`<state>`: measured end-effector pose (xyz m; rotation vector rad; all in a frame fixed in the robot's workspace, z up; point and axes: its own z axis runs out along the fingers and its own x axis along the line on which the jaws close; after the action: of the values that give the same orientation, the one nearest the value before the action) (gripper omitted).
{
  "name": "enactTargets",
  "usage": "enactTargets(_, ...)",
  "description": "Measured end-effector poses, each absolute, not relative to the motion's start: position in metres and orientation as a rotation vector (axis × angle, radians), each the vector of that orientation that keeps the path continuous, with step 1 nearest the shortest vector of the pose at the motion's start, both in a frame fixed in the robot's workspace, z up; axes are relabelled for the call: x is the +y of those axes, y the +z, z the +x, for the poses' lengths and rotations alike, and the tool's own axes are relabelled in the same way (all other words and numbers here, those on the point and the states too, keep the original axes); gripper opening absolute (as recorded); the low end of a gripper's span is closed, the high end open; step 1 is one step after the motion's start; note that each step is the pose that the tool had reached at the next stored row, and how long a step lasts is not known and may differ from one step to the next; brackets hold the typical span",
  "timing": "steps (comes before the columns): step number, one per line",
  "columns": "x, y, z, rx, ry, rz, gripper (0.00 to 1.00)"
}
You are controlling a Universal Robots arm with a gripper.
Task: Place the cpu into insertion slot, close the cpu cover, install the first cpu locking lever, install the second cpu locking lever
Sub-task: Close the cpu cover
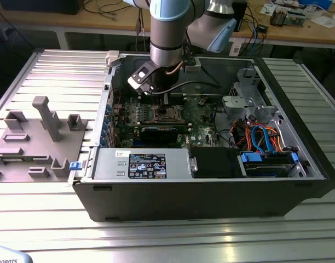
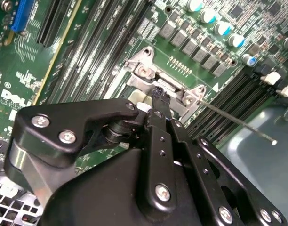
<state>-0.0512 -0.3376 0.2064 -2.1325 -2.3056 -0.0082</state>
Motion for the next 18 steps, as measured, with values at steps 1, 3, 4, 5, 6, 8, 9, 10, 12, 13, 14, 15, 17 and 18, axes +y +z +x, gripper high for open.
enactTargets(1, -0.338, 0.206, -0.049, -2.306, -0.008, -2.132, 0.11)
enactTargets(3, -0.338, 0.206, -0.043, -2.305, -0.008, -2.132, 0.11)
enactTargets(4, -0.338, 0.207, -0.042, -2.305, -0.008, -2.132, 0.11)
enactTargets(5, -0.338, 0.207, -0.041, -2.305, -0.008, -2.132, 0.11)
enactTargets(6, -0.338, 0.210, -0.038, -2.305, -0.007, -2.132, 0.11)
enactTargets(8, -0.338, 0.212, -0.035, -2.304, -0.005, -2.131, 0.11)
enactTargets(9, -0.338, 0.213, -0.032, -2.303, -0.003, -2.130, 0.11)
enactTargets(10, -0.338, 0.215, -0.031, -2.302, -0.001, -2.129, 0.11)
enactTargets(12, -0.338, 0.217, -0.028, -2.300, 0.003, -2.127, 0.11)
enactTargets(13, -0.338, 0.219, -0.027, -2.298, 0.007, -2.125, 0.11)
enactTargets(14, -0.338, 0.220, -0.026, -2.296, 0.010, -2.124, 0.11)
enactTargets(15, -0.338, 0.222, -0.024, -2.295, 0.013, -2.122, 0.11)
enactTargets(17, -0.338, 0.225, -0.023, -2.294, 0.016, -2.121, 0.11)
enactTargets(18, -0.338, 0.226, -0.023, -2.293, 0.016, -2.121, 0.11)
